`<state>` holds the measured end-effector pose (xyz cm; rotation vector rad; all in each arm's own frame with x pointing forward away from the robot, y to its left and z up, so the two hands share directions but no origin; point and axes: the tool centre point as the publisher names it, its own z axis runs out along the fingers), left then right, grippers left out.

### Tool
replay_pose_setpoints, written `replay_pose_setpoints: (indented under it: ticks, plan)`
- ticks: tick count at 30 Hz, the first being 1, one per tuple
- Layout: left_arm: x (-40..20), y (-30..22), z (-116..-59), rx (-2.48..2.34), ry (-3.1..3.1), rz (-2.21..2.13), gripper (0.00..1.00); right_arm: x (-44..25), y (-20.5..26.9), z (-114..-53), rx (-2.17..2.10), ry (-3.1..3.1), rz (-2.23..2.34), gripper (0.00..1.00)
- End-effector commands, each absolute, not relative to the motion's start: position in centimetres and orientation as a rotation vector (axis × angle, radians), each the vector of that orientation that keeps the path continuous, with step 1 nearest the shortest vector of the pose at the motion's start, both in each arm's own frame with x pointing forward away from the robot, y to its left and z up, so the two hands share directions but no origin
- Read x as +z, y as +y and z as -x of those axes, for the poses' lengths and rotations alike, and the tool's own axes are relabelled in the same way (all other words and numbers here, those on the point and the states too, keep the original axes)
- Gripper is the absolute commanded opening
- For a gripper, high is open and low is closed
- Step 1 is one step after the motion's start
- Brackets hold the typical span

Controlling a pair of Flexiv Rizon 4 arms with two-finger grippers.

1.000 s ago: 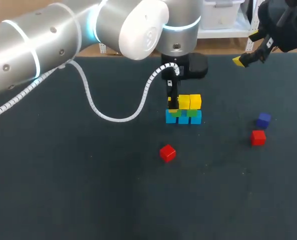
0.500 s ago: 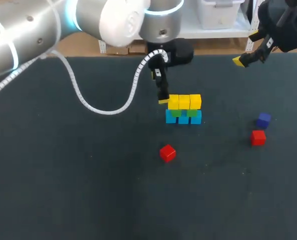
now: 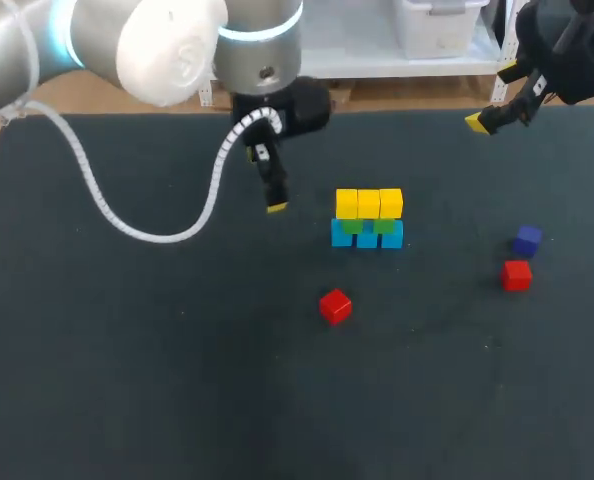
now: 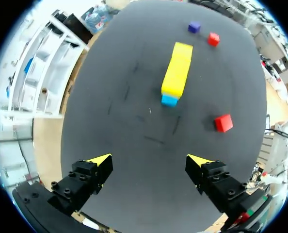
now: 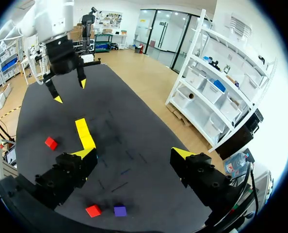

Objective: Place the blue cubes, place green cubes on the blue cubes, place the yellow cubes on the green cubes, then place the red cubes on the yellow cubes, and place purple cube on the red cubes.

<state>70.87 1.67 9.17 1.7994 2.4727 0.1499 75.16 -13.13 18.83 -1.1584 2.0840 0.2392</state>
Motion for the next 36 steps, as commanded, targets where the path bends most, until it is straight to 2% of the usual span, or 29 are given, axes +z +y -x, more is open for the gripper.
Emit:
replay_pose_setpoints:
  ticks: [1,20,36]
  plan:
    - [8.7,2.2,-70.2,0.148,2.504,-1.744,1.00,18.8,-13.1,-75.0,0.231,2.085,1.153,1.00]
    - [13.4,10.8,-74.9,0.048,2.548,-1.103,1.00,18.8,-13.1,-75.0,0.231,2.085,1.153,1.00]
    - [17.7,15.1,-75.2,0.034,2.370,-0.842,1.00,18.8,-13.1,-75.0,0.231,2.085,1.153,1.00]
